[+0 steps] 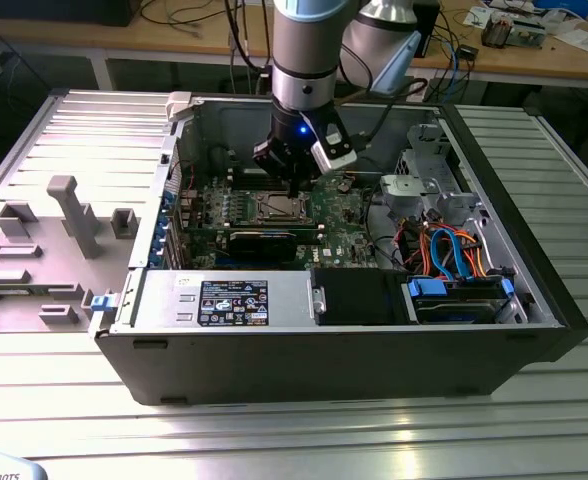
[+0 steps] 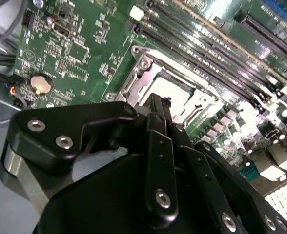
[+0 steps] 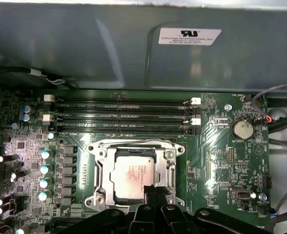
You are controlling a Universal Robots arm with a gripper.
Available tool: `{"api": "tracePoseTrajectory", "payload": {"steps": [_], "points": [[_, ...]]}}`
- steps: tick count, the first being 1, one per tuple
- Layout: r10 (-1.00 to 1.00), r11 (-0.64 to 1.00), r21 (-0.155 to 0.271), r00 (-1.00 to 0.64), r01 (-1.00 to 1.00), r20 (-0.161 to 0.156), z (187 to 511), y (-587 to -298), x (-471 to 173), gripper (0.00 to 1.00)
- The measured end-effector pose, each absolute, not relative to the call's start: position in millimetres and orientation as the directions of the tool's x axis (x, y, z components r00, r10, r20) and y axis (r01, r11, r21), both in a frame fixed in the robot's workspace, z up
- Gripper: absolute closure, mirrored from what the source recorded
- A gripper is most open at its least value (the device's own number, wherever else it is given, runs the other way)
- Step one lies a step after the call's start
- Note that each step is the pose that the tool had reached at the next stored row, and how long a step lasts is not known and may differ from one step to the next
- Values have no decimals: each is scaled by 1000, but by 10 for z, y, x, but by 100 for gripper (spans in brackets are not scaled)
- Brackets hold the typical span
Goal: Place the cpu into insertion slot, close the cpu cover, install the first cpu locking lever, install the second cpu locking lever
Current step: 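Install the second cpu locking lever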
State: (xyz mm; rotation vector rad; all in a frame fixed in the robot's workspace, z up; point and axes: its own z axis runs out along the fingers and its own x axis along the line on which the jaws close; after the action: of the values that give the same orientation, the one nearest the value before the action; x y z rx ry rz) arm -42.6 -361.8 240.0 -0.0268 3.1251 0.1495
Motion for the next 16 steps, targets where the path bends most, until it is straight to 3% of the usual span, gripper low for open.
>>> {"api": "tracePoseTrajectory", "payload": {"steps": [5, 16], "points": [[-16, 994, 111, -1000, -17, -14, 2391, -3778, -430, 89], [-16, 994, 110, -1000, -17, -14, 2390, -3805, -440, 89]]}}
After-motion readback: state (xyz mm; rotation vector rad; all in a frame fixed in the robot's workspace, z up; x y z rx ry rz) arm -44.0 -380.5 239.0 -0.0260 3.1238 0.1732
